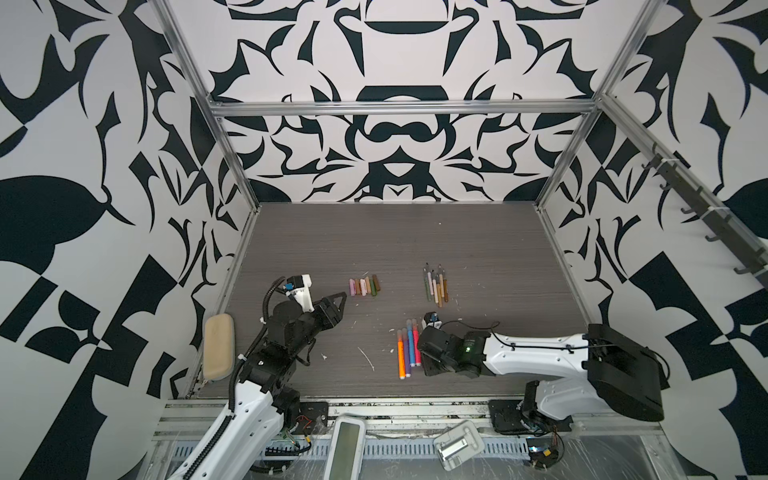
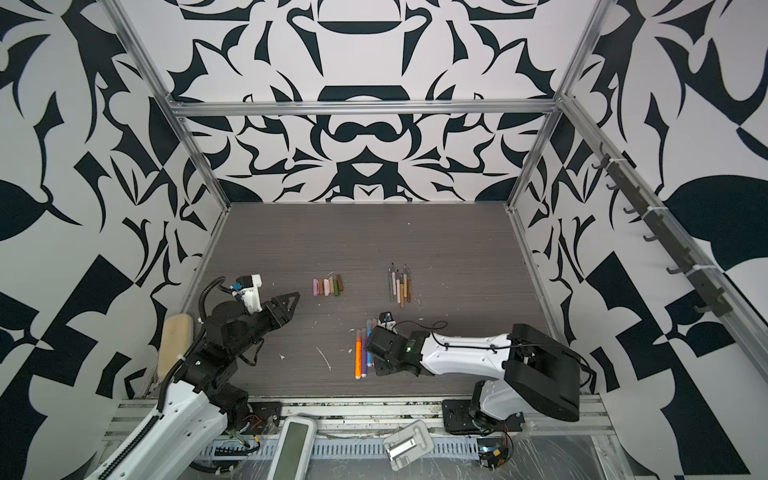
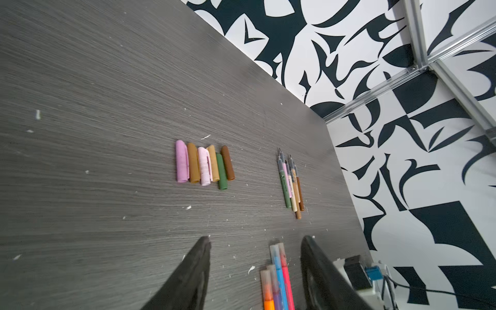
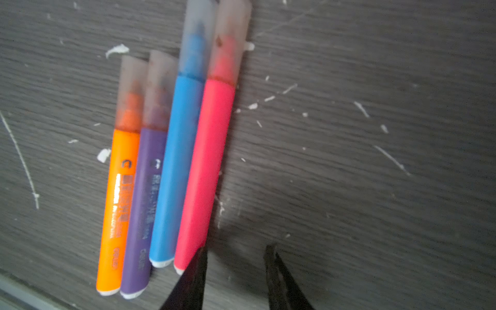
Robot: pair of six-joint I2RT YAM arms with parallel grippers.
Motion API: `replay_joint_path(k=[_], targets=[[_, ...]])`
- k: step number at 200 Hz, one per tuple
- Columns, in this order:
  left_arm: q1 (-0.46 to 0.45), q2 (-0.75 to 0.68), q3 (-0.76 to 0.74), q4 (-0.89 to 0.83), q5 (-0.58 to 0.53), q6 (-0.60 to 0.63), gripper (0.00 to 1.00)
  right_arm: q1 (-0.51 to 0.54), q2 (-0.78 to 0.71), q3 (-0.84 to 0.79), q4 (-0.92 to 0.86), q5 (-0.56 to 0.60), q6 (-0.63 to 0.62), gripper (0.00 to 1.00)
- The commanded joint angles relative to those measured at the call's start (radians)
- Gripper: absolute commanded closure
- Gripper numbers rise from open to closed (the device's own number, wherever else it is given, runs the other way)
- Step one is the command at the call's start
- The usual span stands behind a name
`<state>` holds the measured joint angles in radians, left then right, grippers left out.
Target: Open the pen caps
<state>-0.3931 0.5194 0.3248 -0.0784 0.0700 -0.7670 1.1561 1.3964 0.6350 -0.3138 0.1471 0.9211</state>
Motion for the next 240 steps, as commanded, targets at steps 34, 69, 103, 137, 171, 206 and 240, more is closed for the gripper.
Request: replay_joint_path(k=[34,69,103,137,171,206,240], targets=[[-0.003,-0.012,0.107,-0.191,0.017,-0.035,0.0,0.026,-0.154,-0.089,0.035,0.099,0.085,0.64],[-0.003,0.018,0.186,-0.292,0.002,-0.018,0.01,0.026,-0.158,-0.086,0.066,0.072,0.042,0.64],[-0.003,0.1,0.436,-0.519,0.025,0.093,0.07,0.027,-0.124,-0.028,0.067,0.101,0.032,0.64],[-0.004,0.195,0.634,-0.765,-0.057,0.305,0.01,0.02,-0.052,0.024,0.094,0.114,-0.013,0.63],[-0.002,0.211,0.616,-0.741,-0.06,0.301,0.0,-0.008,0.004,0.066,0.069,0.113,-0.002,0.64],[-0.002,0.302,0.676,-0.647,0.031,0.329,0.0,-0.047,0.057,0.091,0.044,0.064,-0.001,0.66],[-0.002,0.479,0.812,-0.556,0.121,0.346,0.02,-0.073,0.092,0.093,0.042,0.007,-0.004,0.67]])
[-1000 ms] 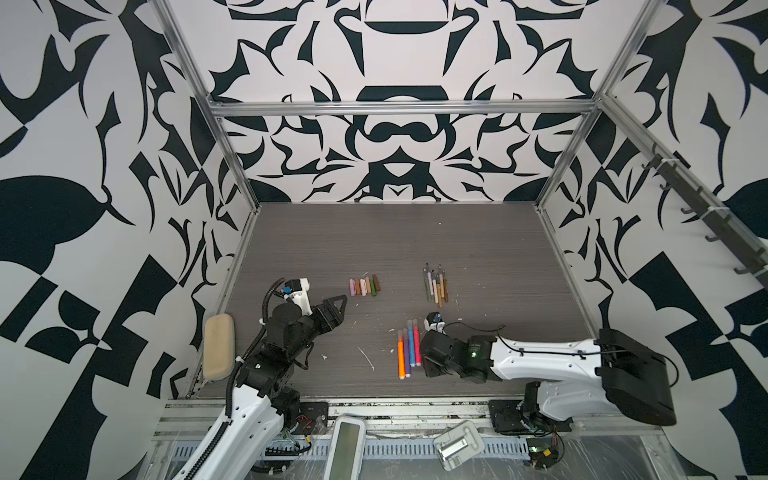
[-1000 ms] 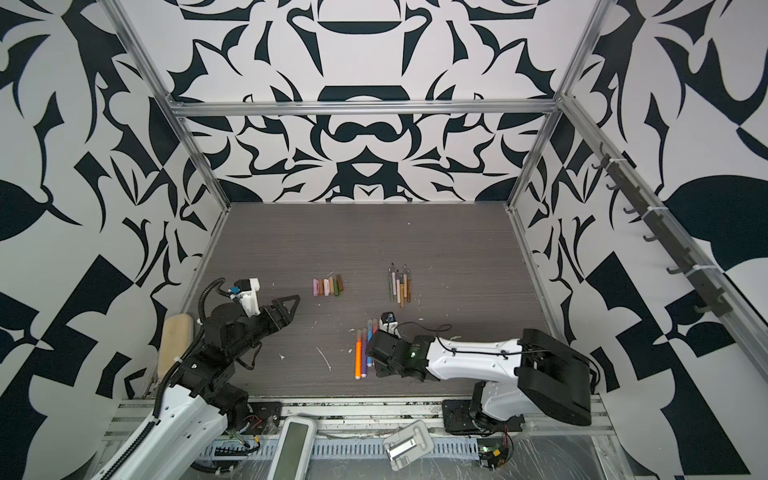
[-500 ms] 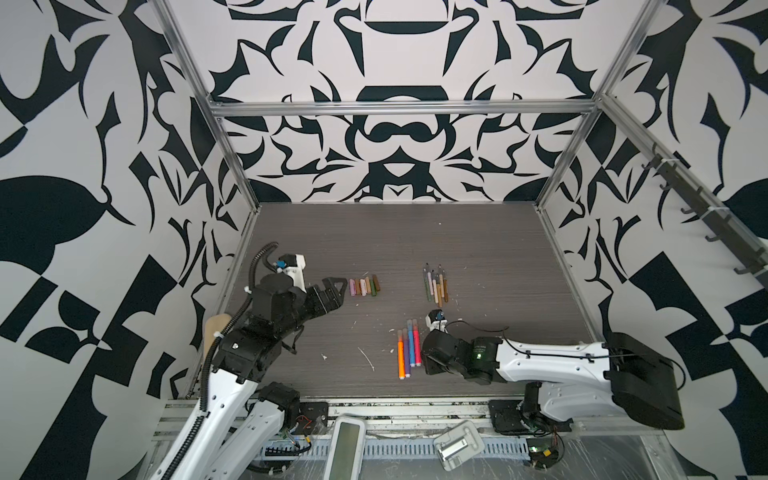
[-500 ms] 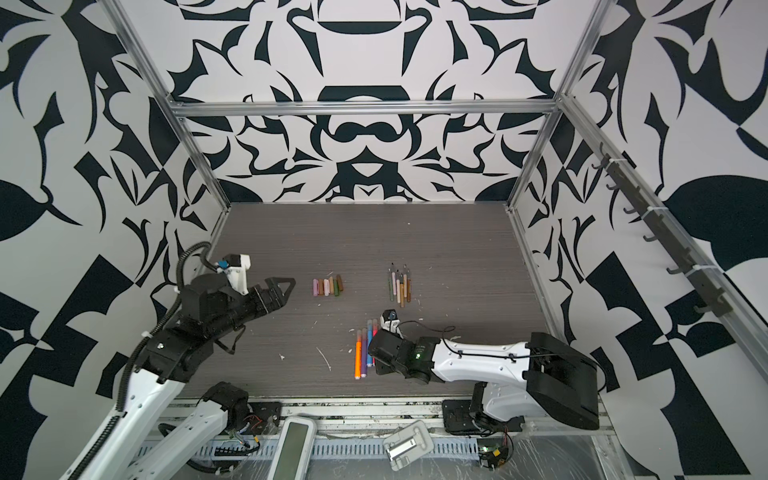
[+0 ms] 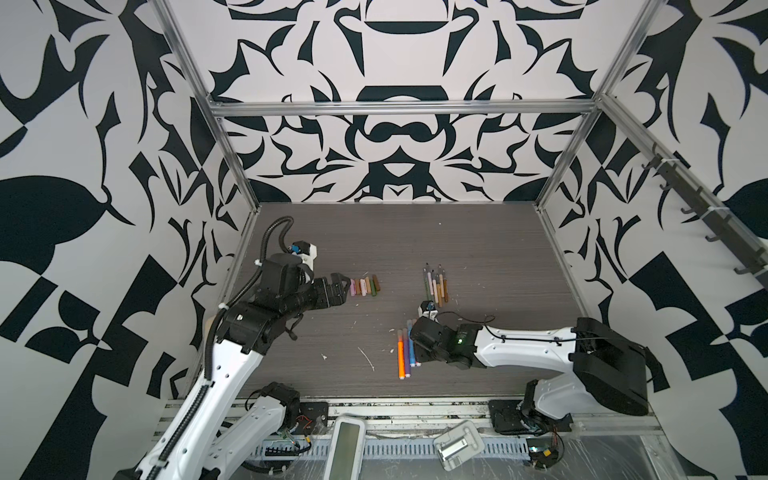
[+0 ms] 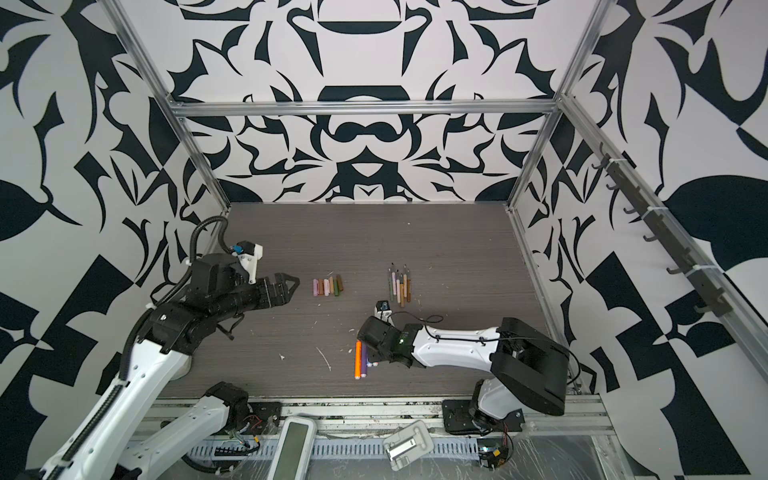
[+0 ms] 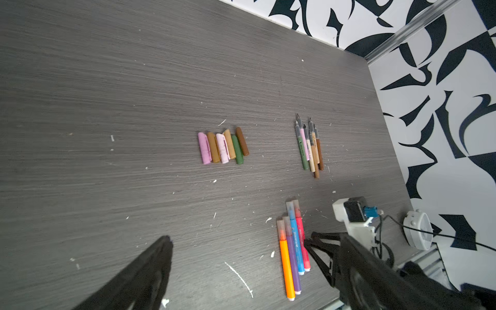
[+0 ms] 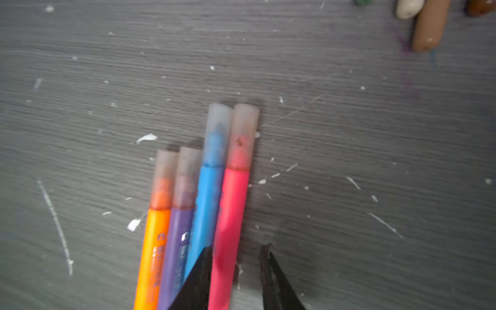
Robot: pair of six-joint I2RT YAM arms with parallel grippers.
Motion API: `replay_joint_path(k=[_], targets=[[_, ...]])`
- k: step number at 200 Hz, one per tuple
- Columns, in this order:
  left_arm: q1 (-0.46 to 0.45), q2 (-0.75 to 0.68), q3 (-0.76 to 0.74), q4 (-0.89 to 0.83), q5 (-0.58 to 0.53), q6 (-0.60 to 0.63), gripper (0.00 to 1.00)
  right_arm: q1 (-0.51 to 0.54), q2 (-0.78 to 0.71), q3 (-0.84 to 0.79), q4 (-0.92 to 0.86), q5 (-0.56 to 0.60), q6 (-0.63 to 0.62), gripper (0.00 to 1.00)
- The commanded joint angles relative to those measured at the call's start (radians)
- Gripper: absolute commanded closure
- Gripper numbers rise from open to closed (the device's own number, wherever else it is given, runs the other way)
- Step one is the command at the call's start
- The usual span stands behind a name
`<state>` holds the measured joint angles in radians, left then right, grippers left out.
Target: Open the pen caps
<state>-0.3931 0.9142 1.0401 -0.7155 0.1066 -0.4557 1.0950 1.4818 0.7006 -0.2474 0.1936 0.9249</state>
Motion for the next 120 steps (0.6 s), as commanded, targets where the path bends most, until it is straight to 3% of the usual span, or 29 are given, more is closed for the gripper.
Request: replay_joint_path(k=[1,44,68,120], targets=[[-0.002,0.088,0.101,0.083,0.086,0.037,0.02,-0.012,0.007,0.027,-0.025,-0.041,-0.008,0.67],[-0.003,0.196,0.18,0.09,0.065,0.088,0.1,-0.027,0.018,0.02,-0.025,-0.058,0.003,0.69],[-0.001,0.17,0.123,0.106,0.098,0.026,0.1,-0.031,0.011,0.034,-0.075,-0.027,0.043,0.74],[-0.003,0.092,0.021,0.093,0.112,-0.054,0.13,-0.019,0.065,0.105,-0.216,0.021,0.139,0.73]])
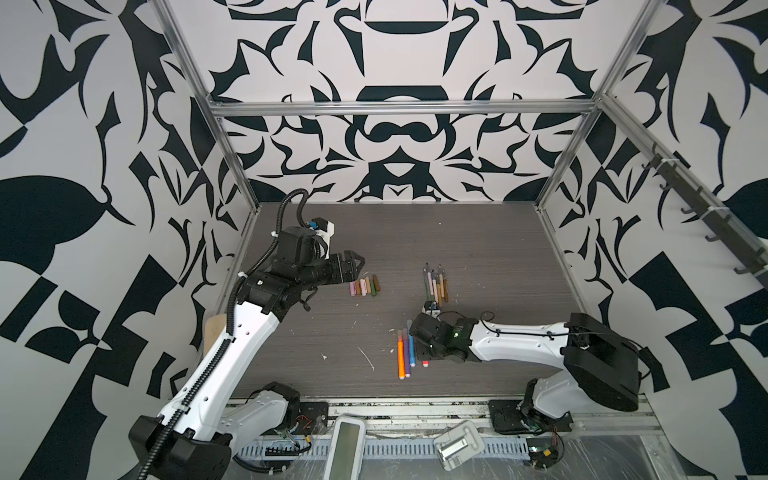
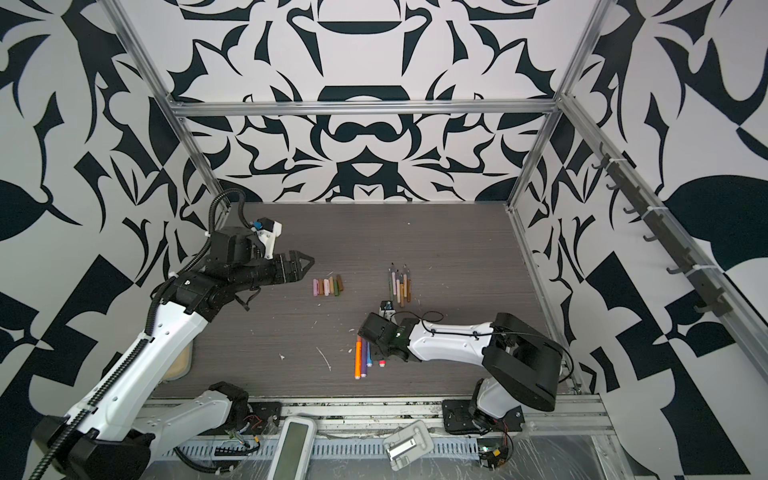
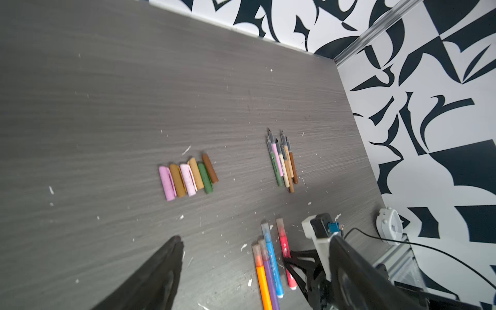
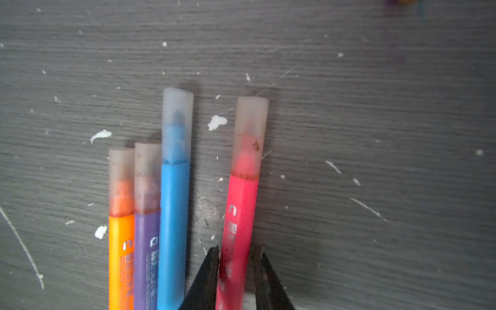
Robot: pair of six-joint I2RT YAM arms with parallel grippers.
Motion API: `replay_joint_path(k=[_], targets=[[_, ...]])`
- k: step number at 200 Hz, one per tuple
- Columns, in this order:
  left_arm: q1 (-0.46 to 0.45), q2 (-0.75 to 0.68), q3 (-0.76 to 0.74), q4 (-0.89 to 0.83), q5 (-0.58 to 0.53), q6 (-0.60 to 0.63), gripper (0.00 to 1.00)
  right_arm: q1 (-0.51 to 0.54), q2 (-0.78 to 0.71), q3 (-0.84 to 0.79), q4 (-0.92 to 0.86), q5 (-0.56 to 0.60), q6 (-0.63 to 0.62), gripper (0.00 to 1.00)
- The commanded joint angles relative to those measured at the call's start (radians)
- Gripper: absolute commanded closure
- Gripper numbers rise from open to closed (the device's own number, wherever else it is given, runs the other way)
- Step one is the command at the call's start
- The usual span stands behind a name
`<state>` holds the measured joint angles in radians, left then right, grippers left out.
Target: Open the pen caps
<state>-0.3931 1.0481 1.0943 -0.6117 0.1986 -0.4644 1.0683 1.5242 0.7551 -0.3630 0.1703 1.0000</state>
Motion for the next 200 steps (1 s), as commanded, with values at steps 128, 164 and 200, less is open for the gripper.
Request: replay_joint_path(k=[128,164,200], targets=[[-0.002,-0.059,-0.08,-0.01,0.062,-0.15,0.14,0.025,0.059,0.03,-0.11,0.044,0.079,0.76],[-0.002,-0.075,-0.123,0.049,0.106,-0.209,0.0,0.025,0.01,-0.016,-0.071,0.056,0.097,0.95],[-0.002,-0.066,-0.192,0.157,0.202,-0.289,0.01,0.025,-0.154,-0.129,0.019,0.076,0.086,1.0]])
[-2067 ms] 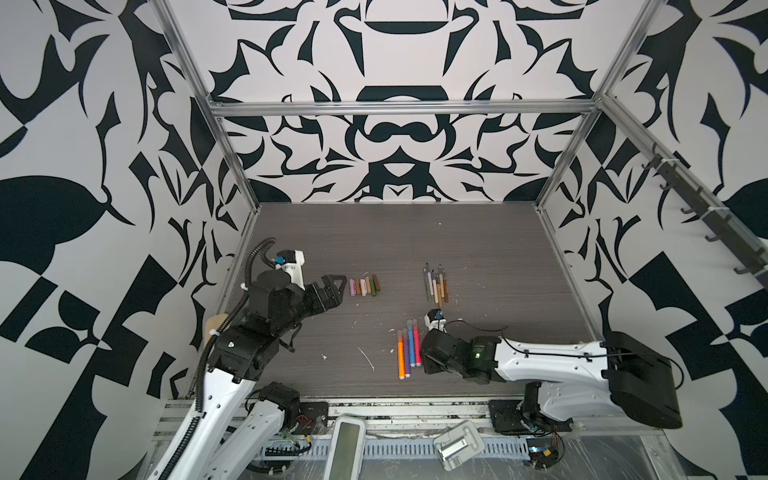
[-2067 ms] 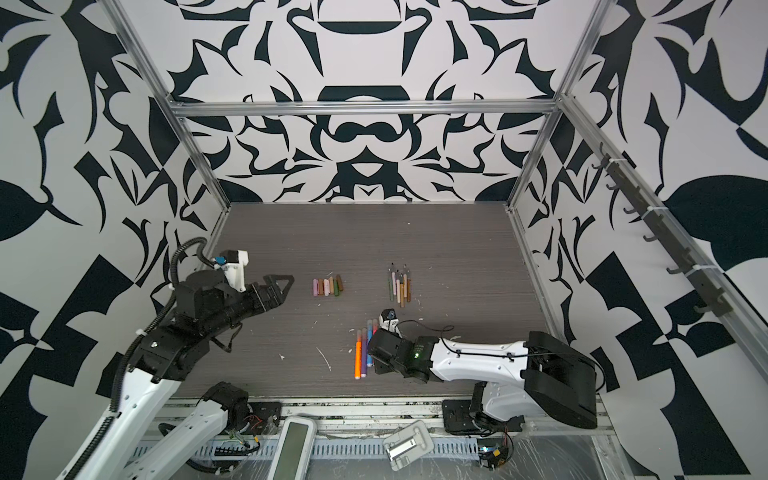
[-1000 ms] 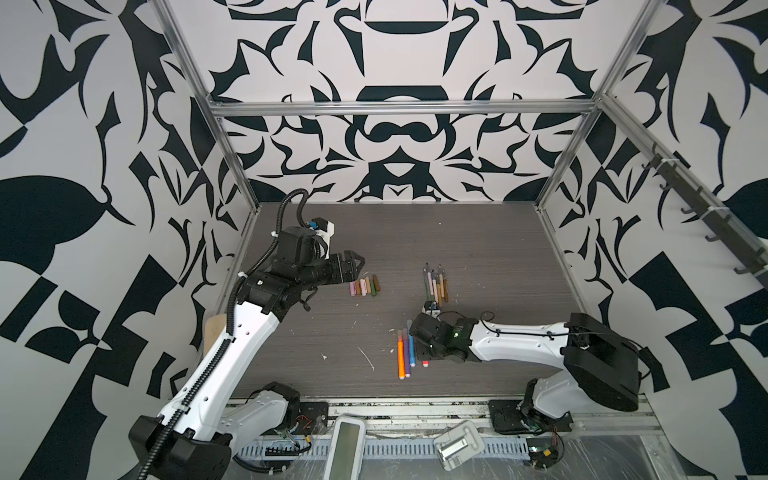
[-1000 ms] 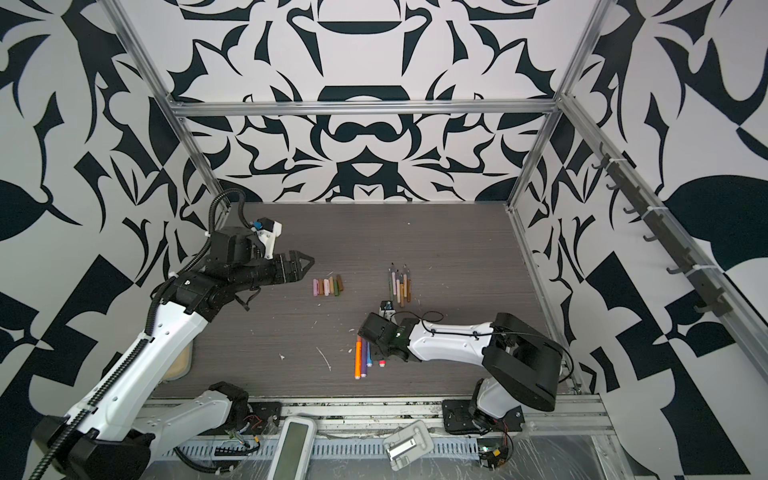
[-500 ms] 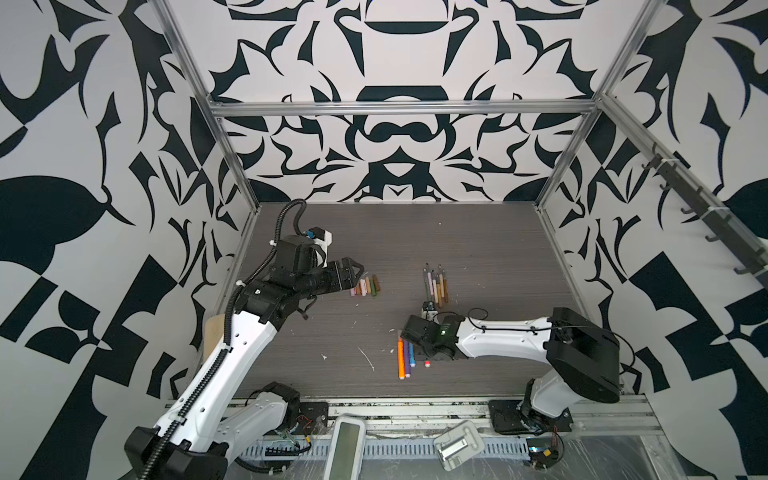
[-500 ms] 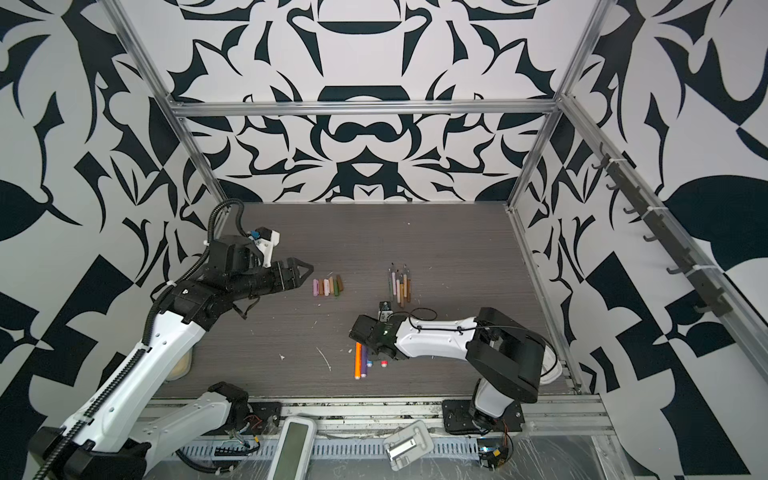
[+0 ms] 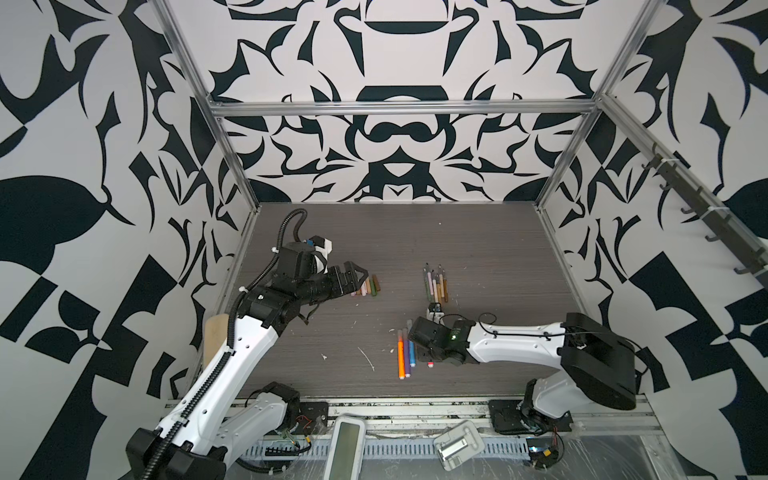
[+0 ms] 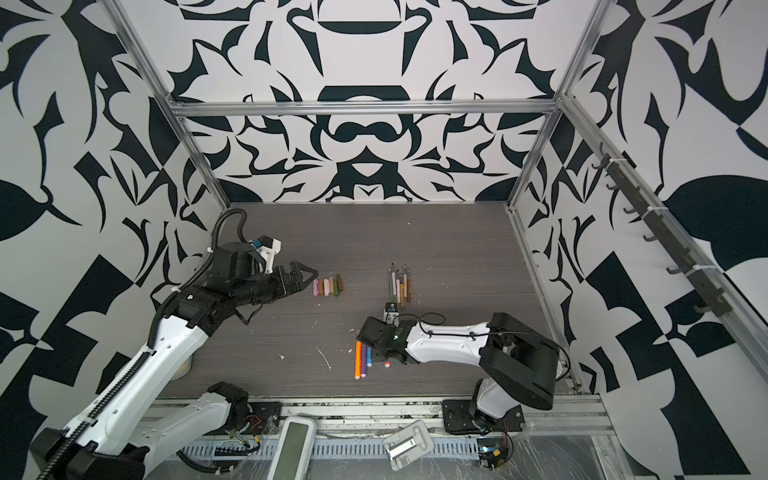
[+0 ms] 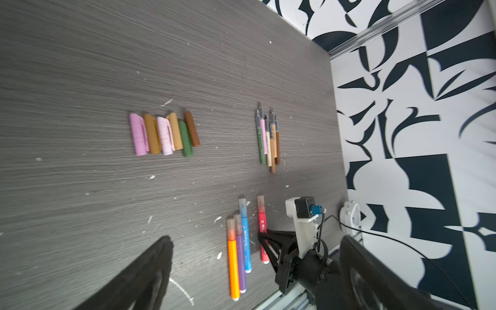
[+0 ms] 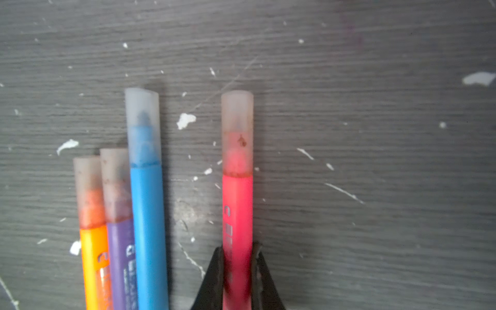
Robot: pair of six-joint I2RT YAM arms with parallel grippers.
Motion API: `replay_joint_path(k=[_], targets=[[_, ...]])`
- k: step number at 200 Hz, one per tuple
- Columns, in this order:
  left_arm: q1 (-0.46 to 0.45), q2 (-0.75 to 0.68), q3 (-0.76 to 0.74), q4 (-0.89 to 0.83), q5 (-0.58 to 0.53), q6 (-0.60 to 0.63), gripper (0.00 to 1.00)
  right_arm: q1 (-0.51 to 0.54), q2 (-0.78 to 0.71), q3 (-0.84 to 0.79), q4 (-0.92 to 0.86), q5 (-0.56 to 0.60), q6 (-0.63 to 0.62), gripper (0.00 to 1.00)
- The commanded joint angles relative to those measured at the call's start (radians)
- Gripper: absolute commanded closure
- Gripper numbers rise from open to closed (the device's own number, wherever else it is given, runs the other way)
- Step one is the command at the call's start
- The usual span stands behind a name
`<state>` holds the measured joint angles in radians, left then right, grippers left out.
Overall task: Open the pen caps
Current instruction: 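Grasp the pink felt marker's body with the right gripper and lift it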
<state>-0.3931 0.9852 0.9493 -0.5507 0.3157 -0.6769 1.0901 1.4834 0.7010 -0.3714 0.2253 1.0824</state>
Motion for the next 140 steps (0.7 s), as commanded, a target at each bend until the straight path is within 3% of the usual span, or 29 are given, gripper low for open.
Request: replay_joint_path(k=[1,36,69,140], targets=[[-0.002,-0.002,-0.049,0.102,0.088,-0.08,0.01,0.003,-0.121,-0.08,0.032,0.02,0.002,1.0],[-0.009,0.04,-0.159,0.321,0.2,-0.238,0.11,0.002,-0.404,-0.201,0.093,0.022,-0.052,1.0],[-0.057,0.061,-0.204,0.391,0.161,-0.275,0.11,-0.01,-0.589,-0.201,0.02,-0.022,-0.144,1.0],[-0.204,0.178,-0.213,0.472,0.101,-0.293,0.14,-0.015,-0.562,-0.072,0.068,-0.264,-0.268,1.0]])
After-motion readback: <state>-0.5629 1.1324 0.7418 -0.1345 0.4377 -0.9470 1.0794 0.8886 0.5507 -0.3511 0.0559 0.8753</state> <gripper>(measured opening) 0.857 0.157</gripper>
